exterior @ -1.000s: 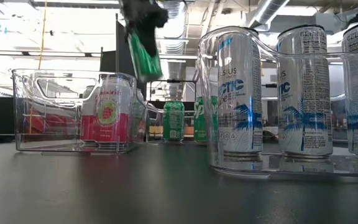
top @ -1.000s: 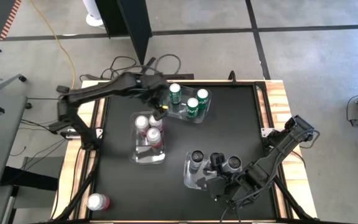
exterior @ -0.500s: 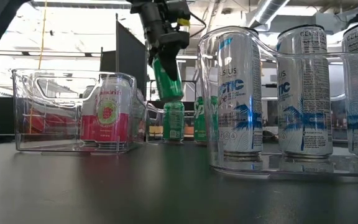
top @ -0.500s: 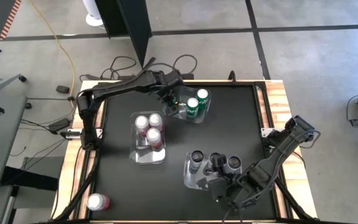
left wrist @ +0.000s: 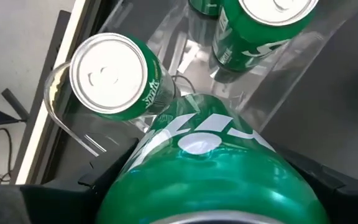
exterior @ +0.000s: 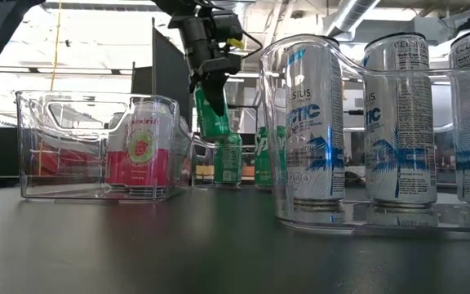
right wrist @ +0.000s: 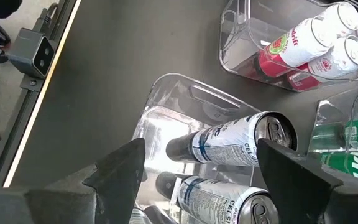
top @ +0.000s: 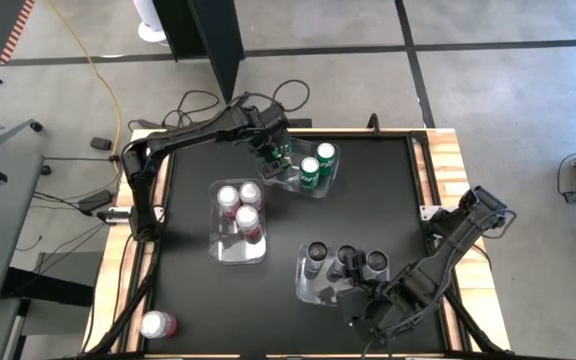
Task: Sort soda cans
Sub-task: Put the green soda can into the top transparent bin, then put the pink soda can into the center transparent bin
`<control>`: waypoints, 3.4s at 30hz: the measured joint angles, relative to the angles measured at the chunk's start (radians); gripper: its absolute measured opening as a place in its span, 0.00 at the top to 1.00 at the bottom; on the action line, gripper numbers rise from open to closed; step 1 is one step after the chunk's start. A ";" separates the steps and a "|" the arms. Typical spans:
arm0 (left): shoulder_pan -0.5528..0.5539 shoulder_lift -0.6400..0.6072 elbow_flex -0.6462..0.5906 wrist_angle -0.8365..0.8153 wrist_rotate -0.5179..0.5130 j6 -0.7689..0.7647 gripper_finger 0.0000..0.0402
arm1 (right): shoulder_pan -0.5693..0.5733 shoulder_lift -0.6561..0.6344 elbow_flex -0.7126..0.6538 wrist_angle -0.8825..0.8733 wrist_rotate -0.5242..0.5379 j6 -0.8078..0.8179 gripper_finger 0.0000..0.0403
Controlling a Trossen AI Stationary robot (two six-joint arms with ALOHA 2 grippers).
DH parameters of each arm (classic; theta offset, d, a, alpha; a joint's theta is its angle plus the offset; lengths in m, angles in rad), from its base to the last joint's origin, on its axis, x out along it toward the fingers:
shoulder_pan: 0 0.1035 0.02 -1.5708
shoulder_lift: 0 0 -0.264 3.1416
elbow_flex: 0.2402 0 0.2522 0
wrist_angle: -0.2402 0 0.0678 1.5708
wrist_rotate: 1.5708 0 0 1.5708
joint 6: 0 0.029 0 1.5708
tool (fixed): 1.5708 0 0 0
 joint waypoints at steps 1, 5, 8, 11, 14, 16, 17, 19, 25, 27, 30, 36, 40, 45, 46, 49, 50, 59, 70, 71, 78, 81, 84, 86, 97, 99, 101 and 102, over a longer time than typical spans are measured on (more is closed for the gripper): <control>0.000 0.008 0.000 0.004 -0.001 0.004 0.27 | 0.002 0.000 0.000 0.000 0.000 0.004 0.19; 0.007 0.028 -0.002 0.006 0.023 0.008 0.27 | 0.006 0.000 0.000 0.000 0.000 0.006 0.19; 0.009 0.052 -0.002 0.016 0.027 0.011 0.27 | 0.006 0.000 0.000 0.001 0.000 0.010 0.19; 0.013 0.083 -0.002 0.005 0.019 0.012 0.27 | 0.006 0.000 0.000 0.000 0.000 0.017 0.19; 0.015 0.112 -0.002 0.015 0.014 0.022 0.27 | 0.006 0.000 0.000 0.000 0.001 0.021 0.19; 0.016 0.132 -0.002 0.014 0.008 0.024 0.27 | 0.006 0.000 0.000 -0.004 0.000 0.021 0.19; 0.016 0.141 -0.002 0.014 0.008 0.026 0.27 | 0.006 0.000 0.000 -0.006 0.001 0.021 0.19; 0.018 0.155 -0.002 0.004 0.008 0.028 0.27 | 0.006 0.000 0.000 -0.009 0.001 0.022 0.19; 0.020 0.193 -0.002 0.004 0.003 0.030 0.27 | 0.006 0.000 0.000 -0.022 0.001 0.026 0.19; 0.021 0.196 -0.002 0.004 -0.001 0.029 0.27 | 0.006 0.000 0.000 -0.022 0.001 0.025 0.19; 0.021 0.194 -0.002 0.021 -0.001 0.029 0.27 | 0.005 0.000 0.000 -0.024 0.001 0.025 0.19; 0.021 0.194 -0.002 0.009 -0.001 0.022 0.27 | 0.005 0.000 0.000 -0.023 0.002 0.025 0.19; 0.019 0.194 -0.002 0.022 -0.001 0.022 0.27 | 0.005 0.000 0.000 -0.022 0.002 0.026 0.19; 0.019 0.194 -0.002 0.015 -0.001 0.021 0.16 | 0.005 0.000 0.000 -0.019 0.002 0.026 0.19; 0.019 0.194 -0.002 0.016 -0.001 0.022 0.15 | 0.005 0.000 0.000 -0.019 0.002 0.026 0.19; 0.019 0.190 0.000 0.011 0.001 0.021 0.13 | 0.005 0.000 0.000 -0.019 0.002 0.027 0.19; 0.019 0.190 0.000 0.006 0.001 0.021 0.13 | 0.005 0.000 0.000 -0.019 0.002 0.027 0.19; 0.019 0.191 0.000 -0.019 -0.001 0.020 0.12 | 0.005 0.000 0.000 -0.018 0.004 0.028 0.19; 0.019 0.079 -0.001 -0.079 -0.009 0.022 0.11 | 0.002 0.000 0.000 -0.019 0.004 0.026 0.19; 0.019 0.062 -0.001 -0.080 -0.009 0.022 0.11 | 0.002 0.000 0.000 -0.019 0.003 0.025 0.19; -0.006 -0.101 -0.001 -0.082 -0.009 -0.006 0.11 | -0.014 0.000 0.000 -0.019 0.003 0.020 0.19; -0.050 -0.193 -0.001 -0.123 -0.009 -0.041 0.11 | -0.023 0.000 0.000 -0.019 0.003 0.016 0.19; -0.123 -0.276 -0.001 -0.220 -0.028 -0.102 0.11 | -0.031 0.000 0.000 -0.018 0.003 0.001 0.19; -0.194 -0.320 -0.001 -0.312 -0.063 -0.157 0.11 | -0.036 0.000 0.000 -0.017 0.003 -0.014 0.19; -0.835 -0.457 -0.014 -0.536 -0.048 -0.574 0.11 | -0.077 0.000 0.000 0.022 0.002 -0.035 0.19; -0.962 -0.448 -0.014 -0.542 -0.056 -0.700 0.11 | -0.081 0.000 0.000 0.031 0.002 -0.036 0.19; -1.075 -0.429 -0.014 -0.537 -0.077 -0.816 0.11 | -0.084 0.000 0.000 0.041 0.002 -0.036 0.19; -1.129 -0.415 -0.014 -0.537 -0.084 -0.868 0.11 | -0.086 0.000 0.000 0.046 0.003 -0.036 0.19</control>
